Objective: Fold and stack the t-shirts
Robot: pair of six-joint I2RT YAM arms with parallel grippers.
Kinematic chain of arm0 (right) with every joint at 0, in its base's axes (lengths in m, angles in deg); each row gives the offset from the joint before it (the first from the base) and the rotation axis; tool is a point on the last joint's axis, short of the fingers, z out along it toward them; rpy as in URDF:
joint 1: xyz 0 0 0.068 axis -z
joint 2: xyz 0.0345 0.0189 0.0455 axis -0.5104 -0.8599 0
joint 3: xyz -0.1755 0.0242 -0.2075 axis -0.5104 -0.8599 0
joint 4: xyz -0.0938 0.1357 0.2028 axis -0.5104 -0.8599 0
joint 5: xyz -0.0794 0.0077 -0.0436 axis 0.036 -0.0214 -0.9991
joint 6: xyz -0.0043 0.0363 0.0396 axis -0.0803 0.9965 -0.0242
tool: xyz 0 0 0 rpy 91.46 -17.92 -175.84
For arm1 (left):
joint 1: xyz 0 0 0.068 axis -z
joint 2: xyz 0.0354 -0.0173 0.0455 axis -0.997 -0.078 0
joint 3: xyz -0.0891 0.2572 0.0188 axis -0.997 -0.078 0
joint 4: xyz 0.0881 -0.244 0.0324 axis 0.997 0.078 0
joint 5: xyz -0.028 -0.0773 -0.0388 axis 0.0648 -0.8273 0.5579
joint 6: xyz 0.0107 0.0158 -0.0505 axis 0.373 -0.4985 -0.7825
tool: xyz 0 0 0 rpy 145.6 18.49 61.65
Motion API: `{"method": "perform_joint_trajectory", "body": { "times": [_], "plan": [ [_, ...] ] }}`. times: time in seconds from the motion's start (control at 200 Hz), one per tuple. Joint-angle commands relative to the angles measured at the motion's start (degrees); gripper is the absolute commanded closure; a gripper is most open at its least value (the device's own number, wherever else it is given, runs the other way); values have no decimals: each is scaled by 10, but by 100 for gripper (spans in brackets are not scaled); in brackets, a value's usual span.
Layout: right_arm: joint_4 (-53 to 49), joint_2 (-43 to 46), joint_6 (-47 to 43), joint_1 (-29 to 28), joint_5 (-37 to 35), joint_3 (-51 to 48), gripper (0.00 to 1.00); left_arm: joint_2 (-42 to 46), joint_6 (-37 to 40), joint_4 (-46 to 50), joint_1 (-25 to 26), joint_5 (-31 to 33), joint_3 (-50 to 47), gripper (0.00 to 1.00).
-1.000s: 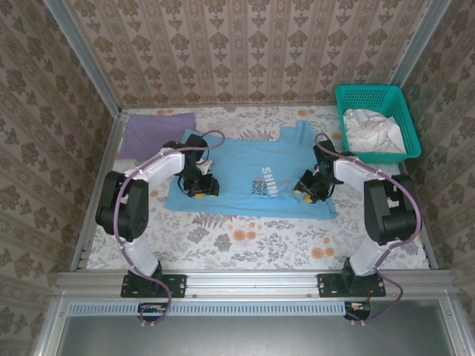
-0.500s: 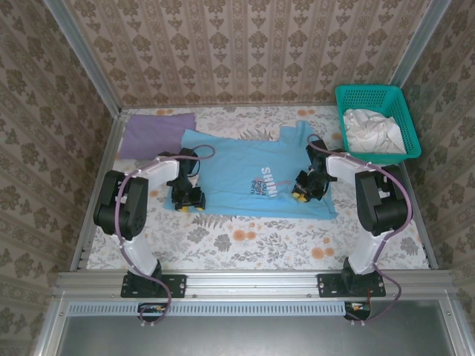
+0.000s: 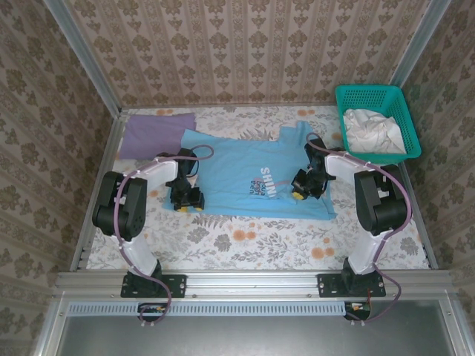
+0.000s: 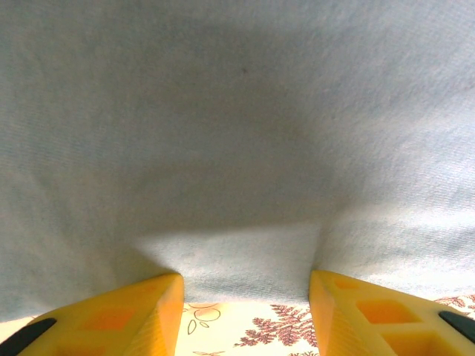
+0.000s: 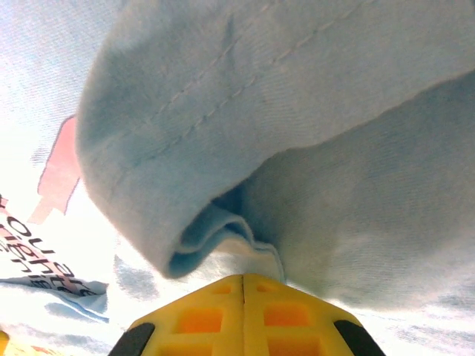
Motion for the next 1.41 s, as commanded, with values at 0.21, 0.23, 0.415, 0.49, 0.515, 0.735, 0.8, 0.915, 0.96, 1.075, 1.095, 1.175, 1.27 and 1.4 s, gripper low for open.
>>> {"method": "perform_joint_trajectory", "body": {
  "times": [0.21, 0.23, 0.415, 0.49, 0.515, 0.735, 0.8, 0.915, 0.96, 1.075, 1.095, 1.175, 1.27, 1.4],
  "plan": [
    [-25, 21, 33, -3, 16, 47, 90, 16, -2, 7, -4, 24, -13, 49],
    [-29, 25, 32, -4, 12, 42, 87, 17, -2, 6, -4, 25, -13, 49],
    [-19, 60, 31, -6, 18, -26, 71, 14, -1, 4, -1, 25, -10, 48],
    [-11, 64, 35, -8, 17, -45, 69, 13, -1, 4, 0, 25, -8, 48],
    [-8, 64, 37, -9, 16, -51, 69, 13, 0, 4, 0, 25, -7, 48],
    [-6, 52, 36, -19, 1, -57, 69, 6, 5, 8, 4, 24, 3, 48],
    [-4, 46, 37, -19, -4, -58, 69, 5, 5, 8, 6, 24, 2, 48],
    [0, 33, 36, -21, -9, -57, 71, 5, 5, 8, 8, 24, 1, 48],
    [1, 30, 35, -21, -10, -55, 72, 5, 4, 8, 9, 24, 1, 48],
    [3, 22, 33, -21, -18, -48, 76, 6, 5, 8, 11, 24, 1, 47],
    [4, 21, 33, -21, -19, -47, 76, 6, 4, 8, 11, 25, 1, 47],
    [7, 14, 33, -21, -17, -42, 79, 6, 4, 8, 12, 25, 0, 47],
    [17, 8, 37, -21, -10, -42, 84, 5, 4, 9, 13, 25, 1, 47],
    [27, 7, 43, -22, 0, -42, 83, 5, 4, 10, 14, 26, 3, 47]
  ]
}}
